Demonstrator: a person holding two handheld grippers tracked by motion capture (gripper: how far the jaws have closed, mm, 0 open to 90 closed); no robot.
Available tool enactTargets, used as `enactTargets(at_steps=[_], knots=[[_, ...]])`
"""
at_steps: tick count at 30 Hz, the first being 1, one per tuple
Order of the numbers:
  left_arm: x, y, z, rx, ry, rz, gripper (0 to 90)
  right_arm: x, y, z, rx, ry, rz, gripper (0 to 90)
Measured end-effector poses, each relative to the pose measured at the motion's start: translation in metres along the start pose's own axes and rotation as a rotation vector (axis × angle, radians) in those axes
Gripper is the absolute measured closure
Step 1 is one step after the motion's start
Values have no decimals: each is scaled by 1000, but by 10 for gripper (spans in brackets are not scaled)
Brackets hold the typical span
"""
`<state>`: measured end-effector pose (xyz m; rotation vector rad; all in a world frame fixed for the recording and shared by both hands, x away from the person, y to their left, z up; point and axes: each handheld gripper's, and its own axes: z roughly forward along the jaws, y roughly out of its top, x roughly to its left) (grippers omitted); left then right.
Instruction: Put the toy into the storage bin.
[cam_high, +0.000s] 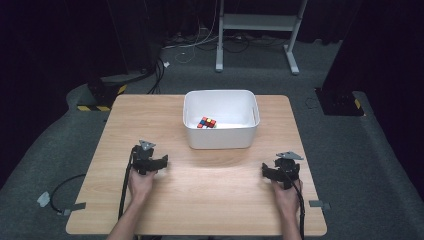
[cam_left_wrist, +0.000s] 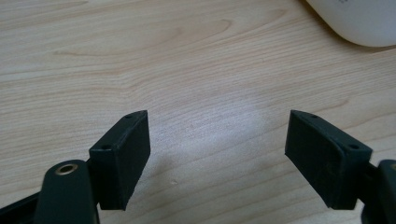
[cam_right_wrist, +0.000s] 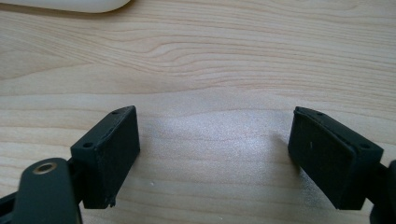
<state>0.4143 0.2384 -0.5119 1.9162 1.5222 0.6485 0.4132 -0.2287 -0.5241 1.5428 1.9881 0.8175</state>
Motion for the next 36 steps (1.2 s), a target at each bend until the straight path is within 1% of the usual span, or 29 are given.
enactTargets(at_steps=[1,10,14,18,20,26,28,32,36], knots=[[0,-1,1,-1,7,6,228,0,0,0,0,0,0,164],[1,-2,3,-2,20,-1,228,0,0,0,0,0,0,164],[2,-4,4,4,32,4,228,0,0,0,0,0,0,164],[2,-6,6,1,39,-10,228,0,0,0,0,0,0,164],[4,-7,7,9,45,-8,228,0,0,0,0,0,0,164],[5,-9,7,0,44,-24,226,0,0,0,0,0,0,164],[5,-10,8,-8,40,-37,227,0,0,0,0,0,0,164],[7,-10,8,-7,35,-34,224,0,0,0,0,0,0,164],[6,-12,8,-21,37,-41,223,0,0,0,0,0,0,164]])
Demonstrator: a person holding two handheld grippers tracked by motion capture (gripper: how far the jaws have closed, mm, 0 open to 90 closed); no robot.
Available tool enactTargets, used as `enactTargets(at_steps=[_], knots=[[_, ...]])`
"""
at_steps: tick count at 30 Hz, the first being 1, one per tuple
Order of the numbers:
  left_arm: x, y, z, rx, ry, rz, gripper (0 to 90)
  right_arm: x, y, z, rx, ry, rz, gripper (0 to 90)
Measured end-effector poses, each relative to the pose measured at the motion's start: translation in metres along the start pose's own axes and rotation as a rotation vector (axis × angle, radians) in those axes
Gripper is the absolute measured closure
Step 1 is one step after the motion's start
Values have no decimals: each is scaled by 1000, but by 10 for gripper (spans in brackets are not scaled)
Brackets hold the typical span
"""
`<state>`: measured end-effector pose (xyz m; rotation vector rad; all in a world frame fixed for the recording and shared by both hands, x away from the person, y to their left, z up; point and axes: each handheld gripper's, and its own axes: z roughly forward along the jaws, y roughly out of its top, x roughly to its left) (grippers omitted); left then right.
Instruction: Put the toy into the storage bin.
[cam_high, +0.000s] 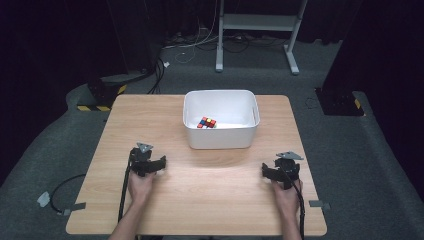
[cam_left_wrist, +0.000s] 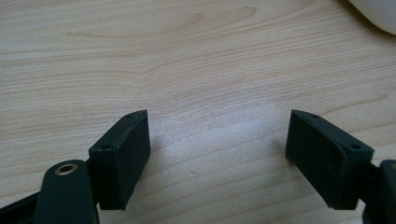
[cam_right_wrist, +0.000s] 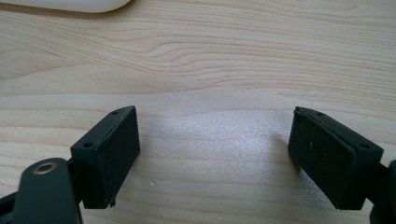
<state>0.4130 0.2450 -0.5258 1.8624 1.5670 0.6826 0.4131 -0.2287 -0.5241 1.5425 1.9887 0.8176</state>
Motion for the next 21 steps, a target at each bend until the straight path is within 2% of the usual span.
enactTargets(at_steps=[8,21], knots=[[0,-2,0,-16,-3,-2,222,0,0,0,0,0,0,164],[1,-2,0,-12,-11,0,210,0,0,0,0,0,0,164]])
